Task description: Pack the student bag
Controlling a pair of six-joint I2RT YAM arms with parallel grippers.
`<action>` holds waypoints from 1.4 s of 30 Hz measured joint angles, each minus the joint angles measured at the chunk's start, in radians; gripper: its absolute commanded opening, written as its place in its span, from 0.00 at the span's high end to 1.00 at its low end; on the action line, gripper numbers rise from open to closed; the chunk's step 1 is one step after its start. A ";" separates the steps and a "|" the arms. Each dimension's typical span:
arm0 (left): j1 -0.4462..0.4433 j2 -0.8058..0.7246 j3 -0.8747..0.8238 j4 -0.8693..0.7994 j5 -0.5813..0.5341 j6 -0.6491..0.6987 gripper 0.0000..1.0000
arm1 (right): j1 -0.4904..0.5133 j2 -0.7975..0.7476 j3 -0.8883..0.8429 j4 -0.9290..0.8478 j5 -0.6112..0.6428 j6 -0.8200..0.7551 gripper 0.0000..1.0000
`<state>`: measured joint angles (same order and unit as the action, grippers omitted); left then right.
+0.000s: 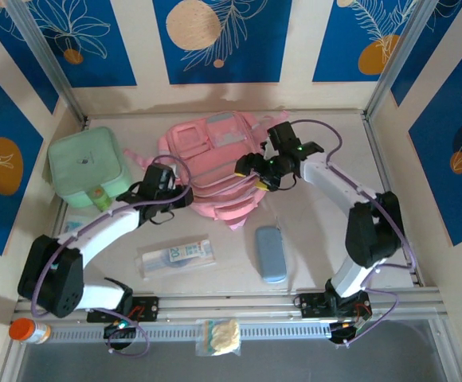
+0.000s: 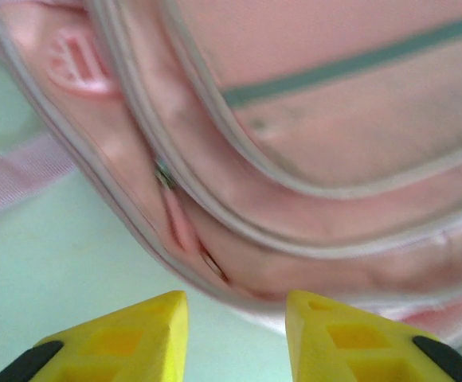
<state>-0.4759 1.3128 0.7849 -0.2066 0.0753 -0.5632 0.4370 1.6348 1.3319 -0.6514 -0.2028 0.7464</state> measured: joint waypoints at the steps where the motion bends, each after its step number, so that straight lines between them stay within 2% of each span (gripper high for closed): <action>1: -0.023 -0.017 -0.008 -0.011 0.005 -0.006 0.59 | 0.014 -0.037 -0.013 -0.037 0.039 -0.019 0.01; 6: -0.146 -0.103 -0.064 -0.034 0.010 -0.049 0.53 | 0.134 -0.190 -0.101 -0.208 0.235 -0.044 0.01; 10: -0.213 -0.160 -0.113 -0.036 0.010 -0.072 0.50 | 0.248 -0.303 -0.256 -0.325 0.342 -0.005 0.01; 15: -0.228 -0.175 -0.134 -0.033 0.009 -0.076 0.46 | 0.390 -0.406 -0.446 -0.369 0.368 0.095 0.01; 19: -0.230 -0.175 -0.153 -0.014 0.002 -0.076 0.42 | 0.474 -0.402 -0.541 -0.329 0.368 0.160 0.01; 31: -0.230 -0.203 -0.169 -0.004 -0.041 -0.060 0.34 | 0.536 -0.244 -0.582 -0.144 0.369 0.202 0.01; 37: -0.230 -0.204 -0.170 -0.002 -0.069 -0.040 0.32 | 0.539 -0.161 -0.581 -0.135 0.390 0.205 0.00; 42: -0.230 -0.194 -0.151 -0.005 -0.114 0.057 0.27 | 0.539 -0.162 -0.582 -0.148 0.399 0.207 0.19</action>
<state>-0.7055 1.1187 0.6342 -0.2119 -0.0387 -0.5064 0.9760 1.4727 0.7502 -0.7998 0.1963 0.9535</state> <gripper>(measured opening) 0.706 0.858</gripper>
